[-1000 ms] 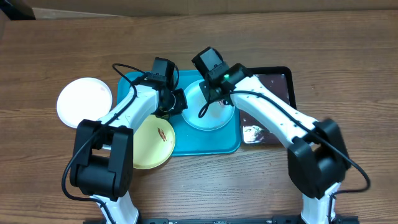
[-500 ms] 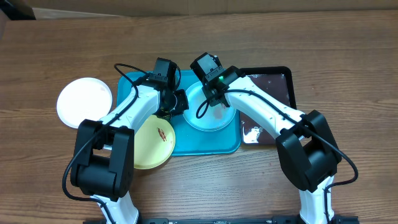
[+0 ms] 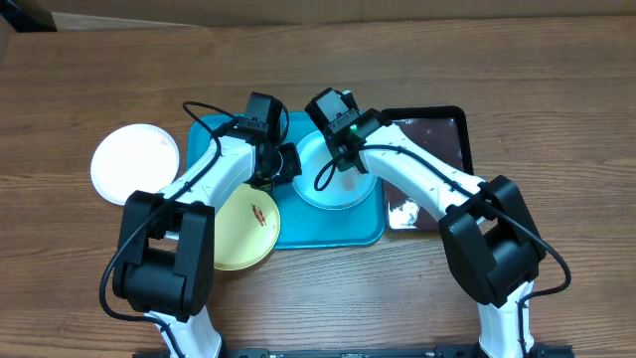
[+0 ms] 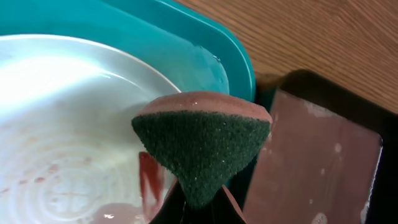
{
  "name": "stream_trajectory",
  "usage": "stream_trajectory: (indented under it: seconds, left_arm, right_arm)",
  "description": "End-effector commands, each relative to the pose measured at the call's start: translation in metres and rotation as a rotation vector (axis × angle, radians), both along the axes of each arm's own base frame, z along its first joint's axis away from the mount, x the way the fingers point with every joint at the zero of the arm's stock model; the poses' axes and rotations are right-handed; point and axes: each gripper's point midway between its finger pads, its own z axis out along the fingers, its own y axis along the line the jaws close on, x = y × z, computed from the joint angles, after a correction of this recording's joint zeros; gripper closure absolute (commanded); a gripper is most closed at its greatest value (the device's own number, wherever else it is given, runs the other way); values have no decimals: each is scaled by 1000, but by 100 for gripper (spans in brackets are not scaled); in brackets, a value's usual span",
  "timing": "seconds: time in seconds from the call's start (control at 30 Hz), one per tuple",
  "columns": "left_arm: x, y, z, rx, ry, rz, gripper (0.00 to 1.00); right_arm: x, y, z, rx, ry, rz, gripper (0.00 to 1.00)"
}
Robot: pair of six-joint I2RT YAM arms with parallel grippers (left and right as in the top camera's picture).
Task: Clean dirty plates on tray and stack at the side
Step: 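Scrub the light blue plate with the sponge in right gripper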
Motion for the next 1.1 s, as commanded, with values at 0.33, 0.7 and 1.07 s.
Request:
stream_trajectory:
  seconds: [0.33,0.7,1.07]
  left_arm:
    - [-10,7,-8,49,26,-2,96]
    - [-10,6,-8,49,25,-2,96]
    - [-9,7,-8,48,22,0,93]
  right_arm:
    - [4,-6,-3,-9,-52,-70,96]
    - [3,-7,-12,-24,-37,-70,96]
    - [-1,-7,-32,-46,4,-65,96]
